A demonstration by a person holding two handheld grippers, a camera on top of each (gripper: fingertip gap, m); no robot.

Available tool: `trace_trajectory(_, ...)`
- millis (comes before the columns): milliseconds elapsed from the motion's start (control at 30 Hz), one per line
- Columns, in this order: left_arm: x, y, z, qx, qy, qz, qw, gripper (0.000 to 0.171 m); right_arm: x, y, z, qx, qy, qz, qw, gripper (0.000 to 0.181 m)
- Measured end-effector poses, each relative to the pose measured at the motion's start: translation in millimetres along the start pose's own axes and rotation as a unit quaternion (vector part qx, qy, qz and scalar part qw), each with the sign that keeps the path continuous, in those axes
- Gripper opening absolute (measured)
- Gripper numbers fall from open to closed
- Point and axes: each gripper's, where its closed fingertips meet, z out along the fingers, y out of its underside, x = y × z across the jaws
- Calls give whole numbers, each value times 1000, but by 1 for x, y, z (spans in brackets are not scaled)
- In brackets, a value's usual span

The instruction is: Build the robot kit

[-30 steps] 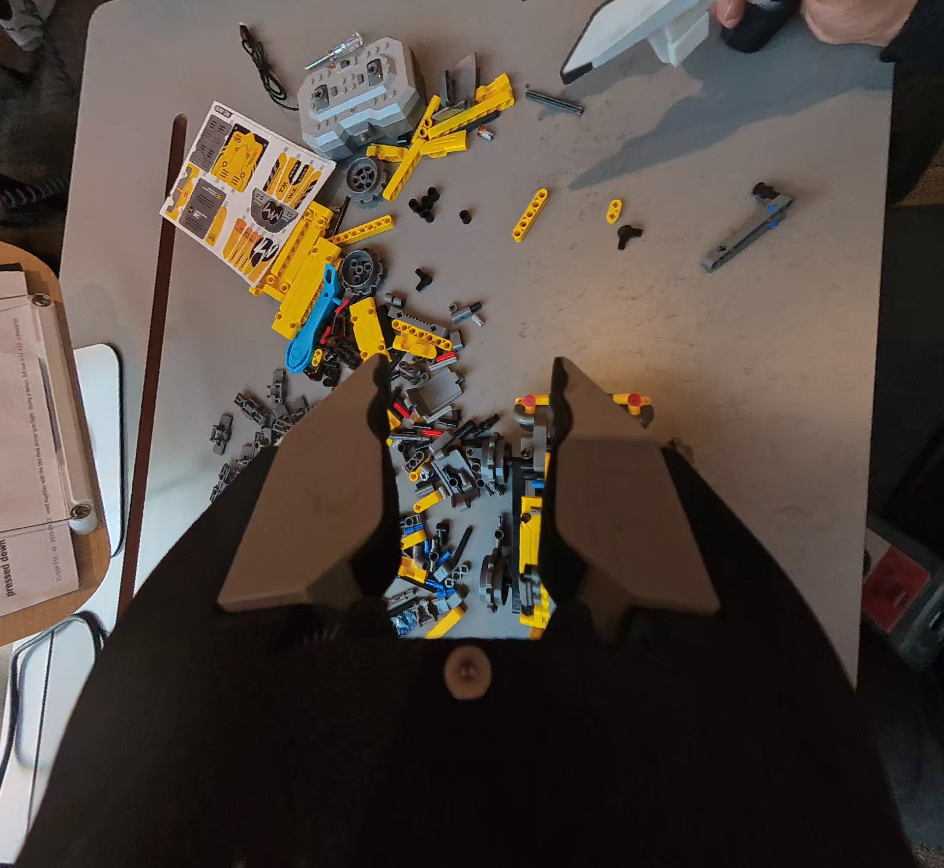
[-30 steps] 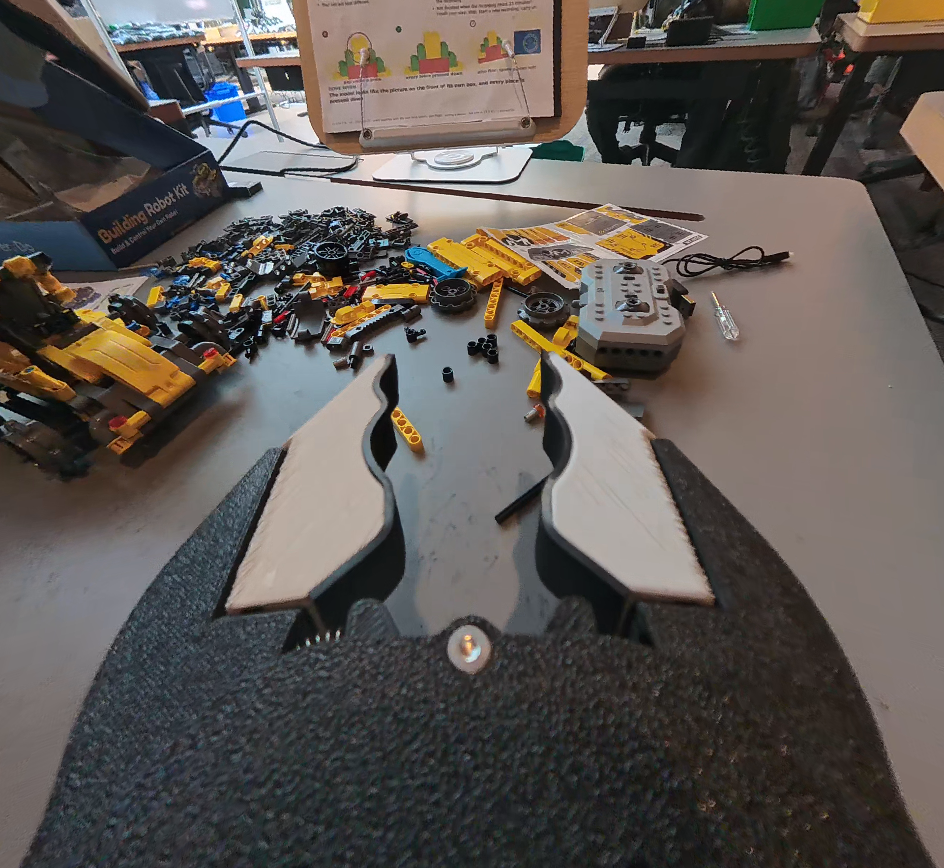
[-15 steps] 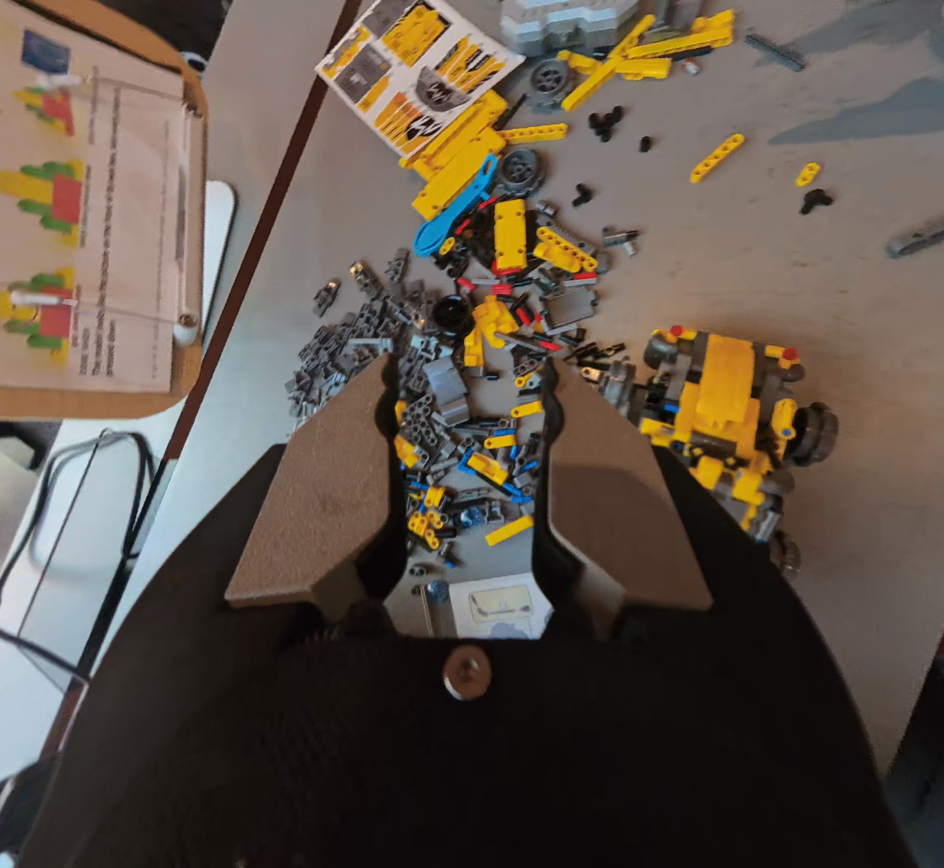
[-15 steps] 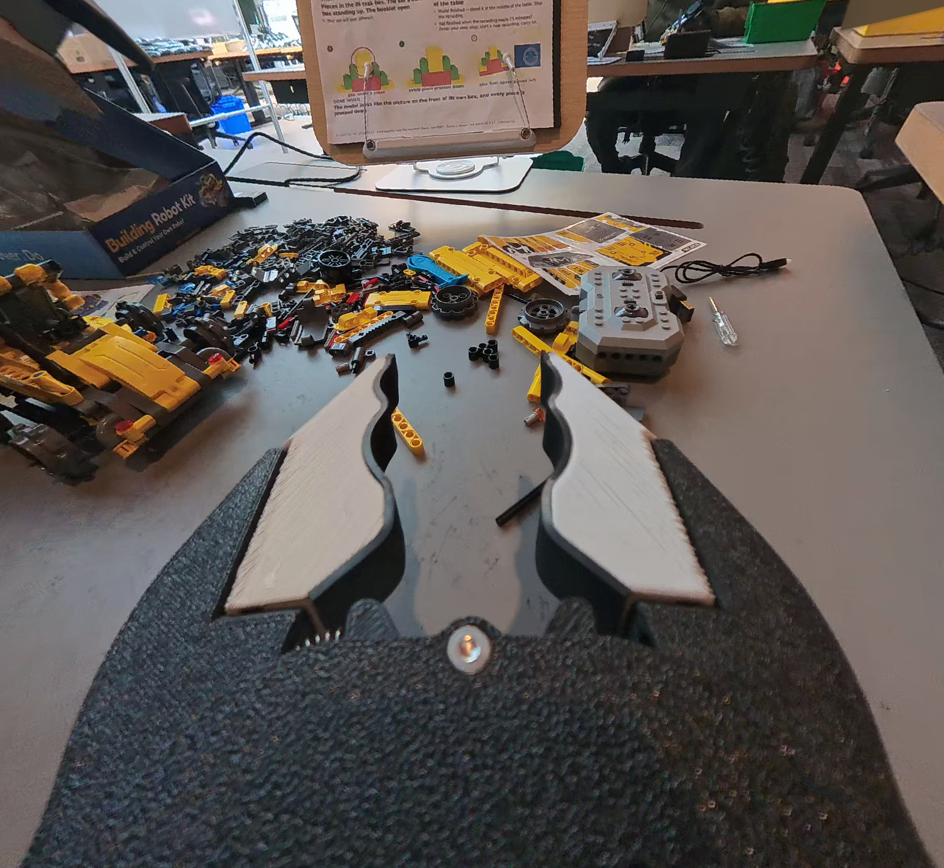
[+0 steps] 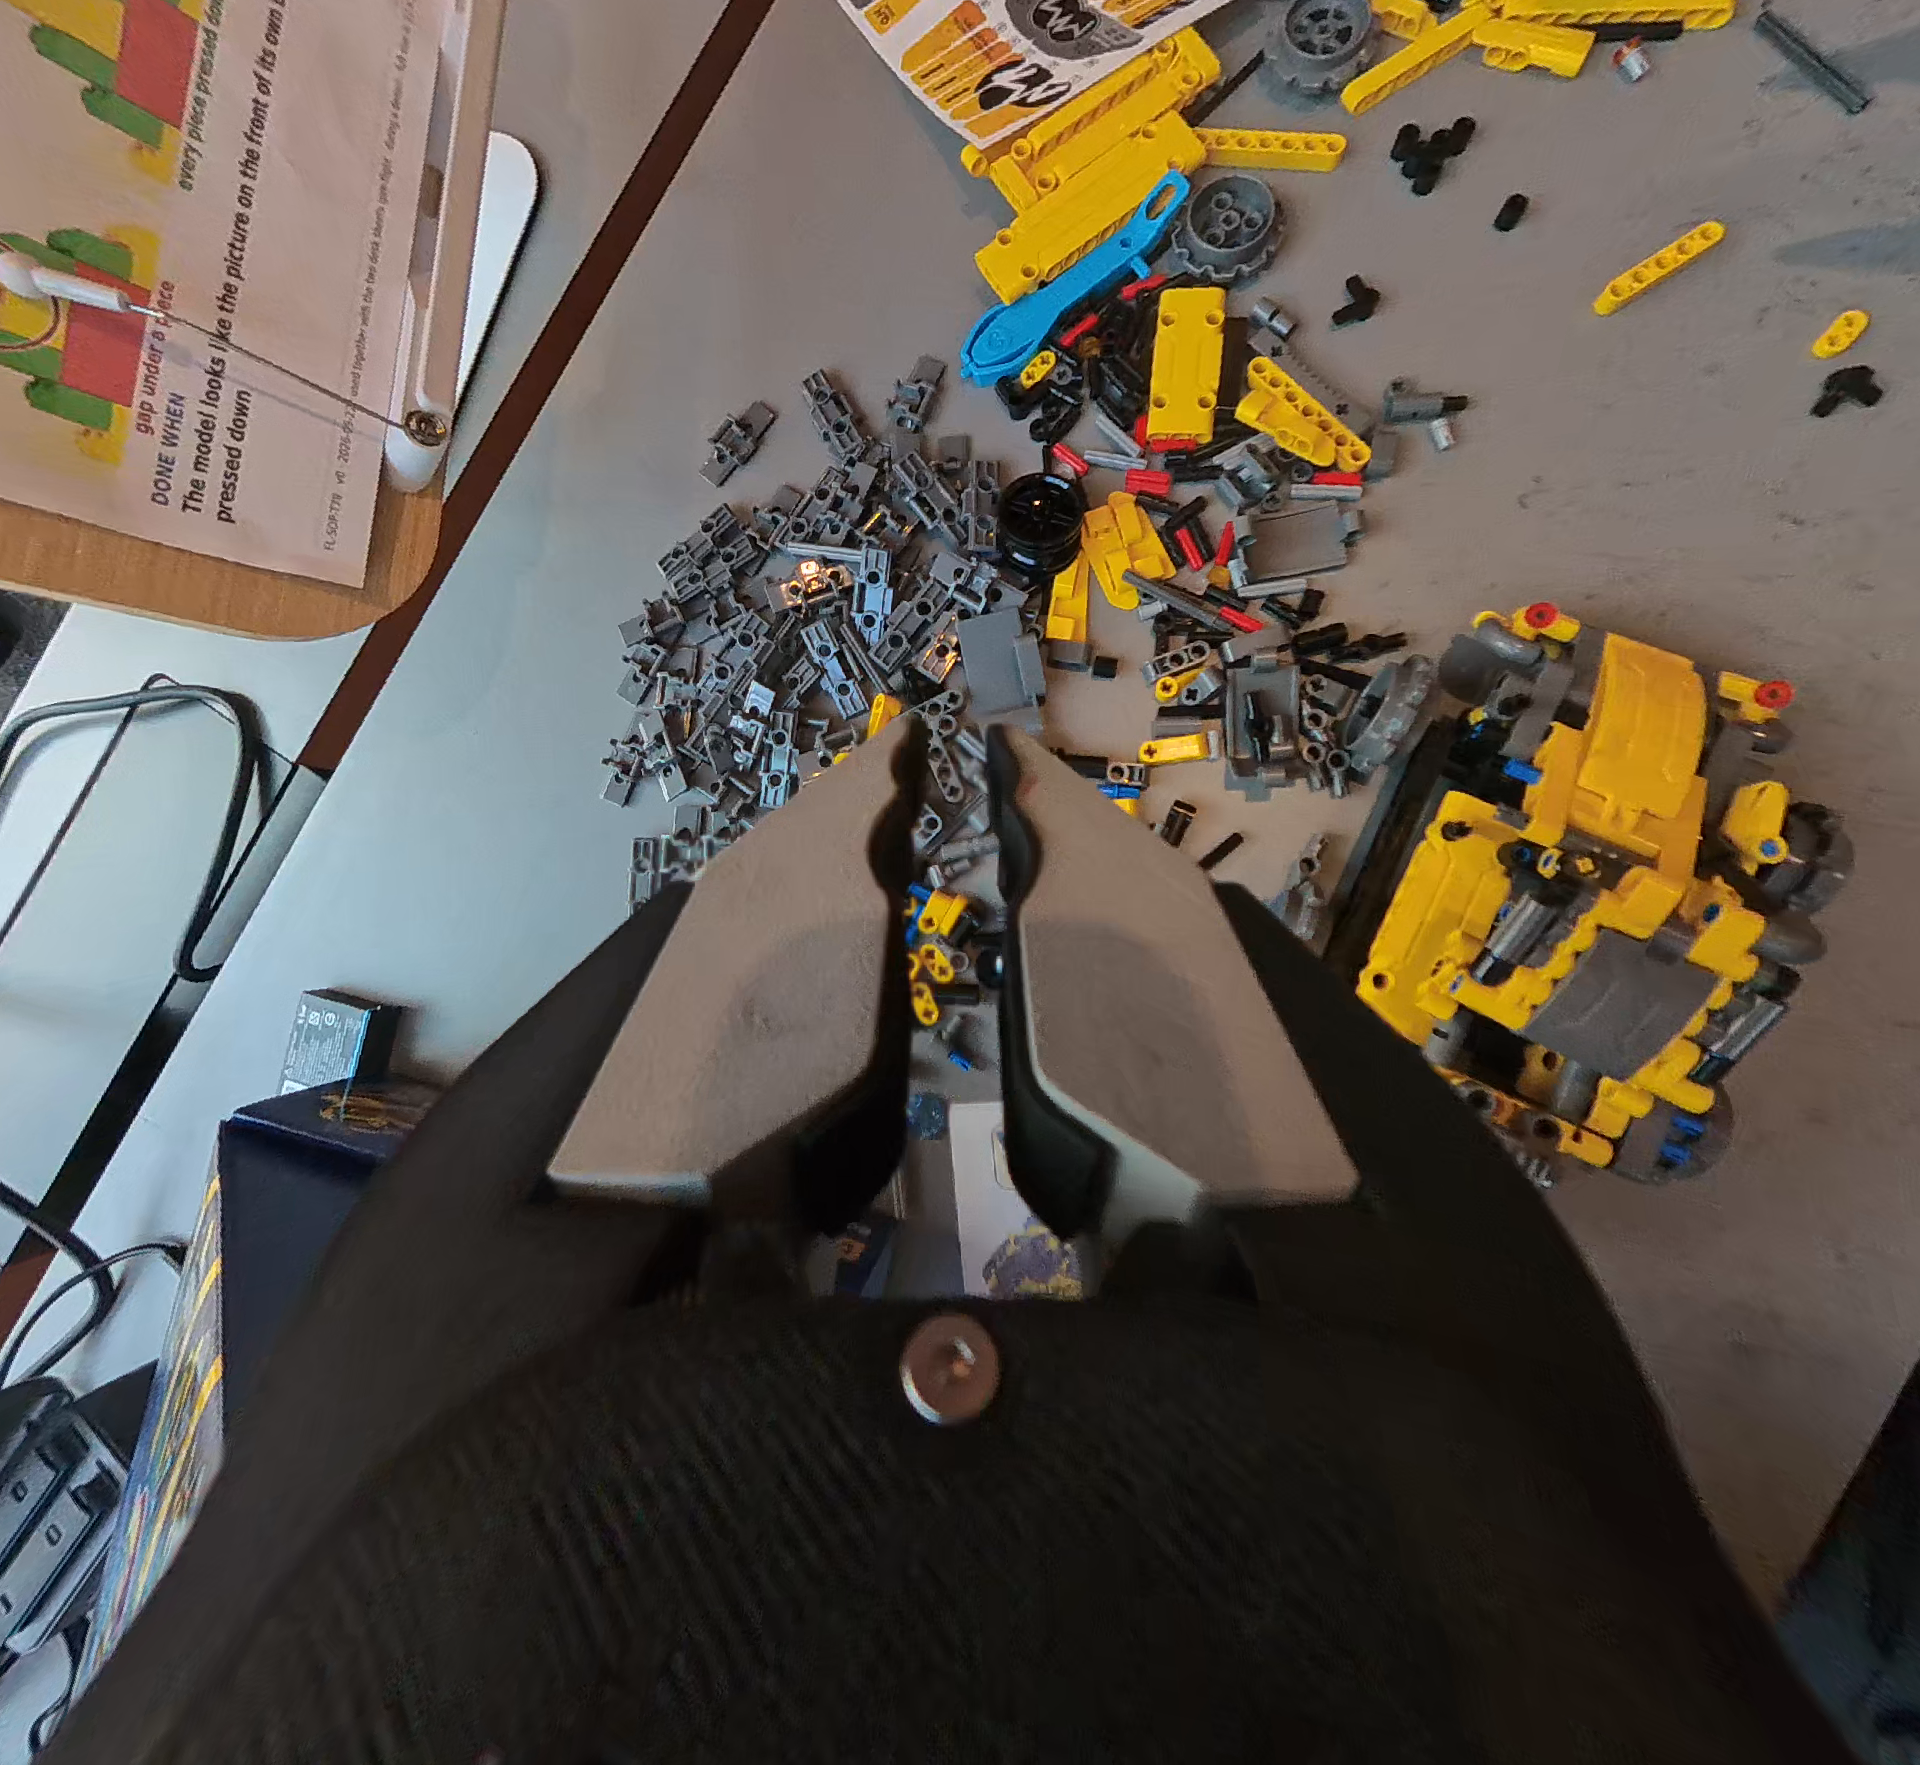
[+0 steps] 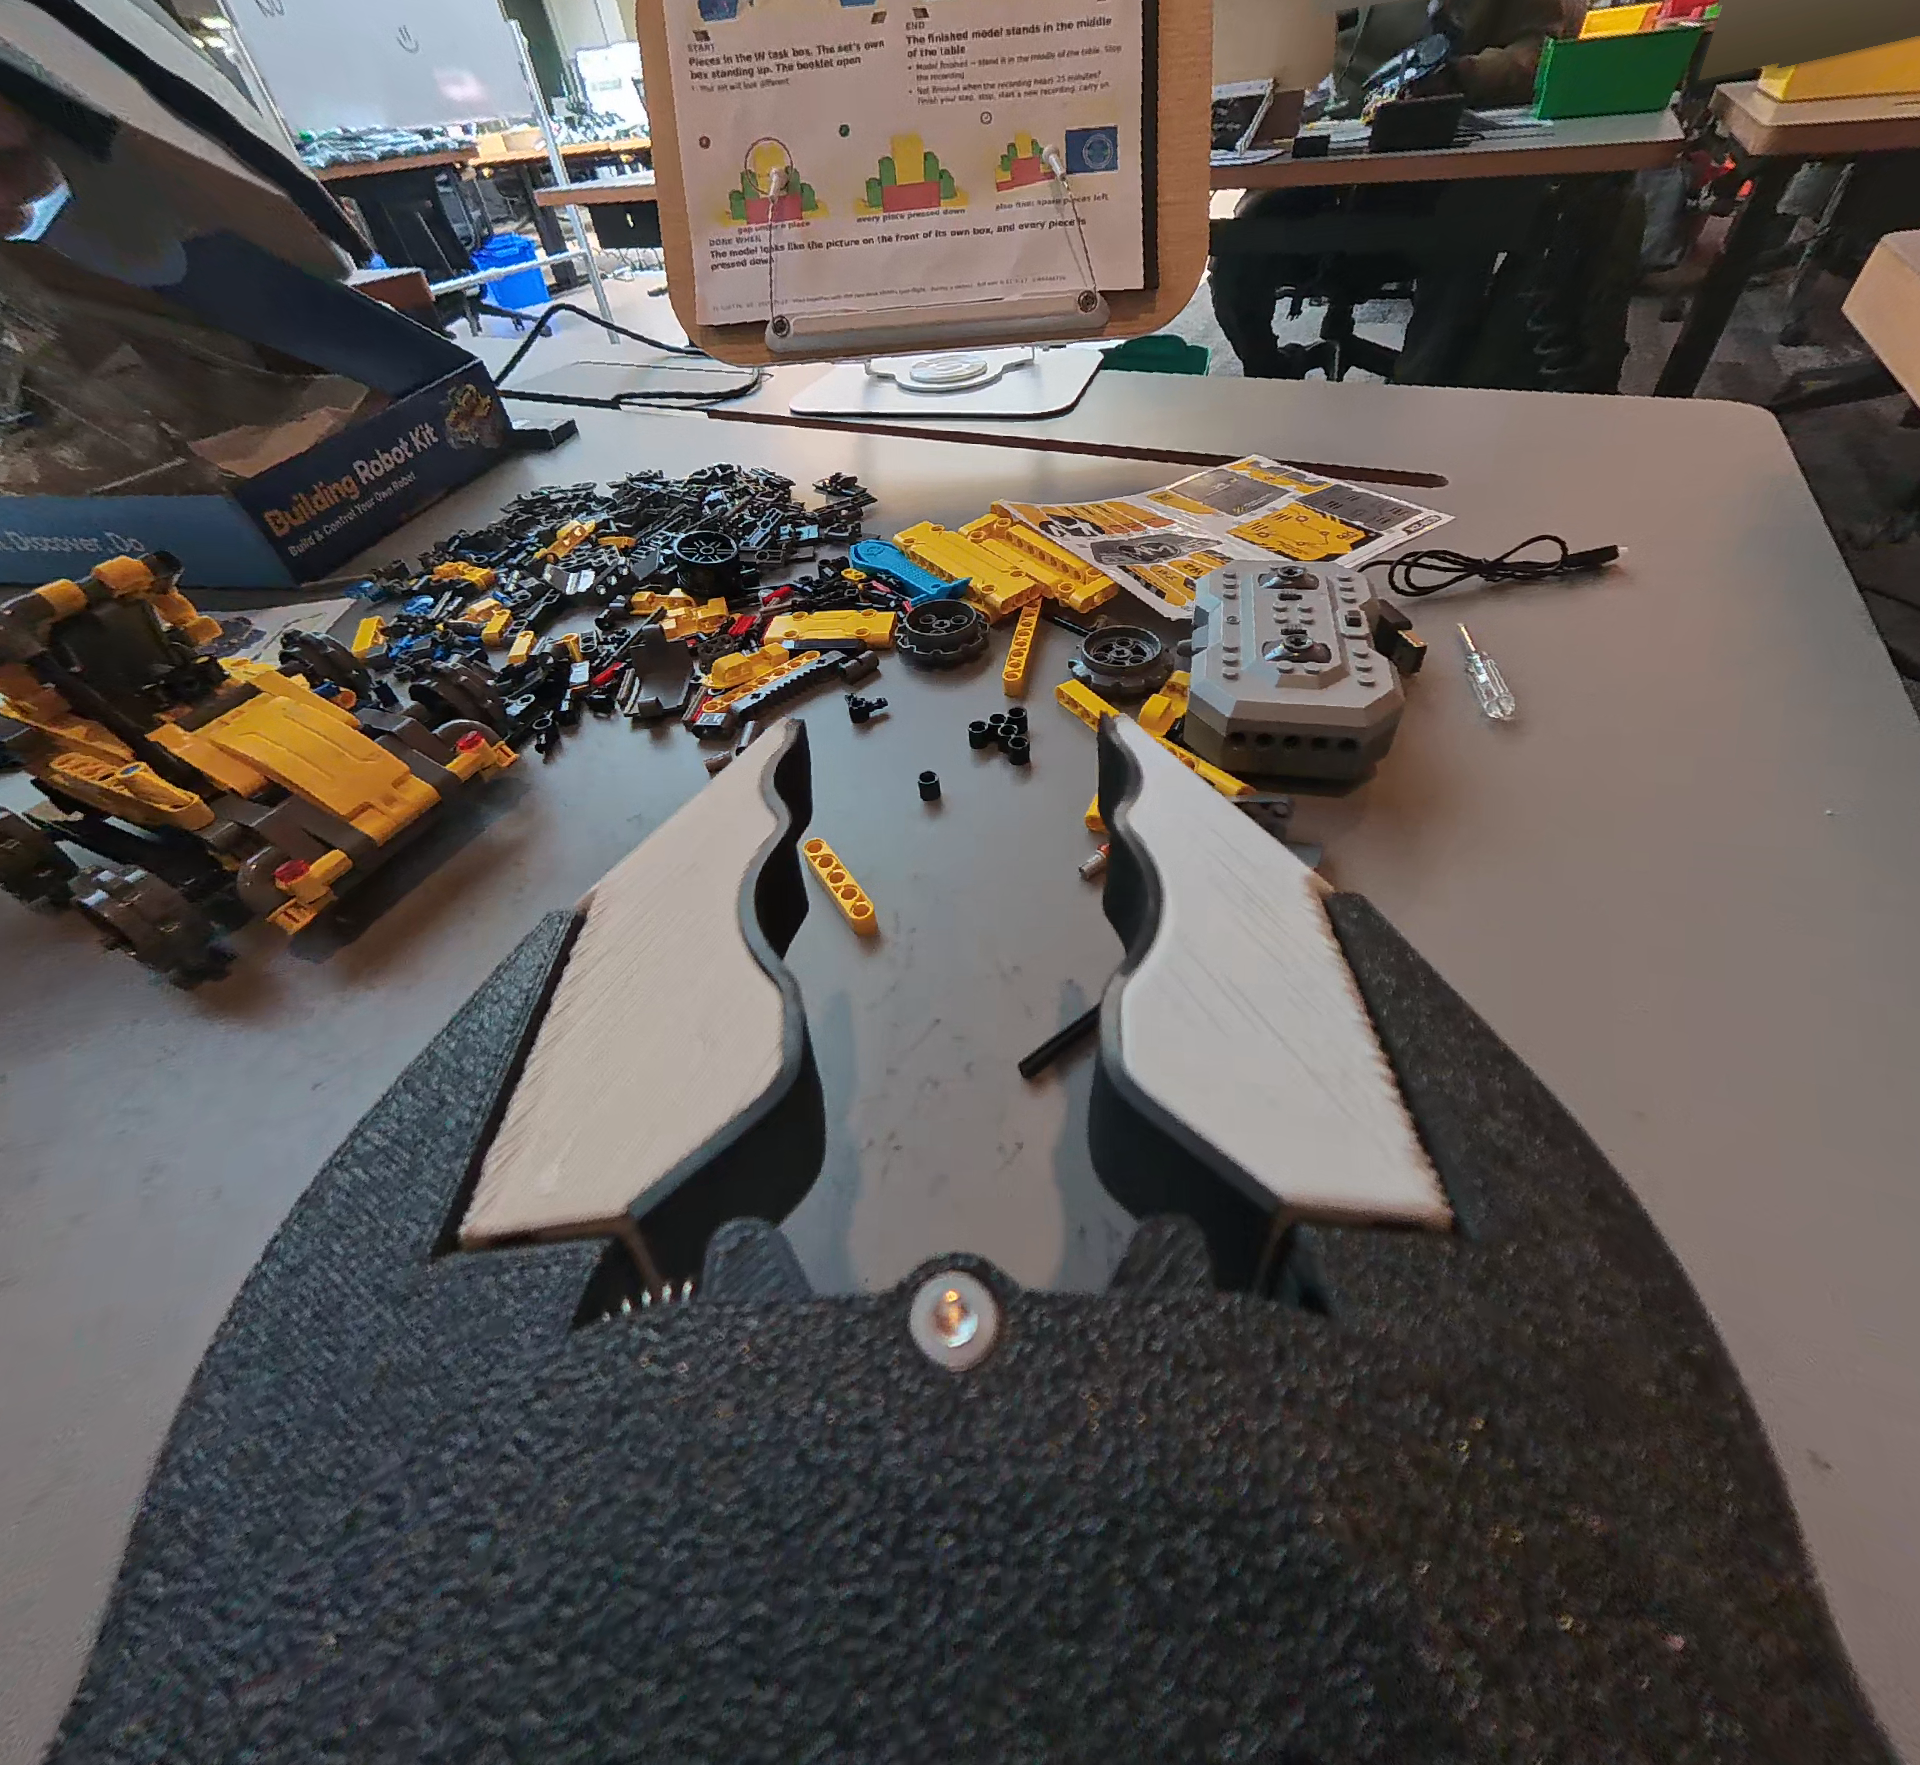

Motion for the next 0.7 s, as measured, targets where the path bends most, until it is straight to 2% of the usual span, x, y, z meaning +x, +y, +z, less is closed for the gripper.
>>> trace_trajectory(700, 11, -7, 6, 0, 13, 14, 1000, 14, -1, 0, 0, 1, 1, -2, 1000, 55)
